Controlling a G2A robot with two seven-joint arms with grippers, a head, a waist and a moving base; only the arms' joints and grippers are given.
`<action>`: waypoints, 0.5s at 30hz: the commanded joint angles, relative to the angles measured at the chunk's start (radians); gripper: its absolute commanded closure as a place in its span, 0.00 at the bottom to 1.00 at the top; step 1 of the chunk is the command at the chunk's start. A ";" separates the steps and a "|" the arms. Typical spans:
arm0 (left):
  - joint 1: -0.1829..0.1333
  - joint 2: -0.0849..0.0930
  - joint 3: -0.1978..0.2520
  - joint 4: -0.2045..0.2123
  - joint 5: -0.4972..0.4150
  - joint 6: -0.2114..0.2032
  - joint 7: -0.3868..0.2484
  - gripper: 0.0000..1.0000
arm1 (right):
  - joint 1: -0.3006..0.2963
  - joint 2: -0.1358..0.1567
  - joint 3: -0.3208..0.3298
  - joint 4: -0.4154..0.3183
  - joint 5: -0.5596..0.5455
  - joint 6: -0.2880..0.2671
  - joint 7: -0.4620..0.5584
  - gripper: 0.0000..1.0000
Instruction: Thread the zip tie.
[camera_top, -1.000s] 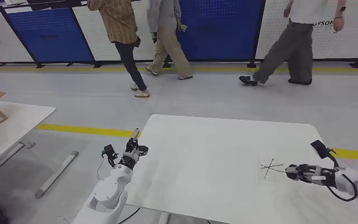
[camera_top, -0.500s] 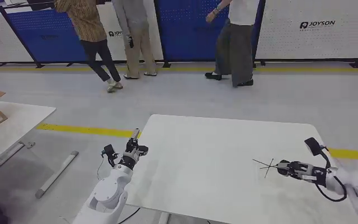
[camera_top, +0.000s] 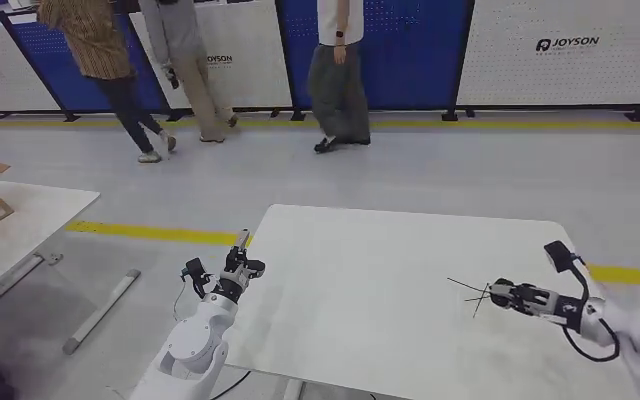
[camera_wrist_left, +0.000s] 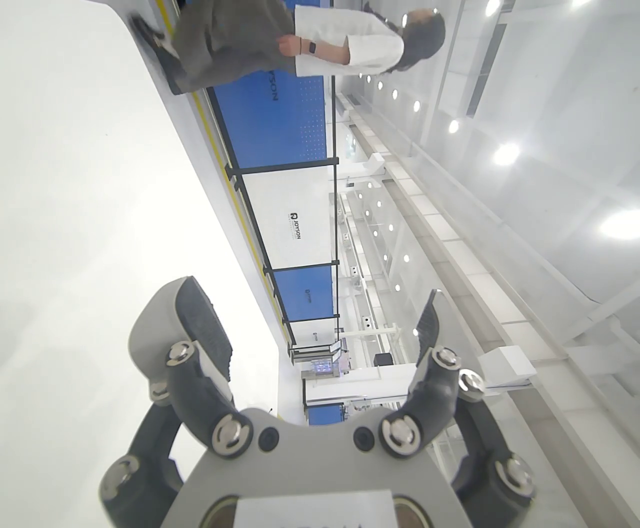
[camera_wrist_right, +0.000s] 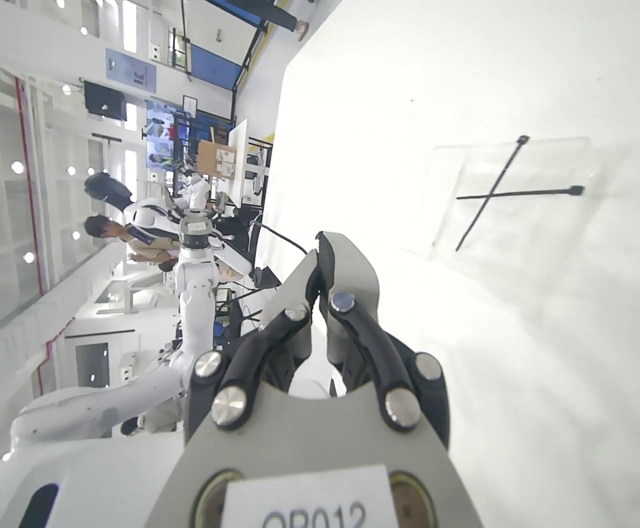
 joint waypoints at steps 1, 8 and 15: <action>0.000 0.000 0.000 0.000 0.000 0.000 0.000 0.00 | 0.006 -0.001 -0.021 -0.024 -0.038 -0.006 0.004 1.00; 0.000 0.000 0.000 0.000 0.000 0.000 0.000 0.00 | 0.021 -0.005 -0.046 -0.044 -0.096 0.046 -0.048 1.00; 0.000 0.000 0.000 0.000 0.000 0.000 0.000 0.00 | 0.021 -0.005 -0.046 -0.044 -0.096 0.046 -0.048 1.00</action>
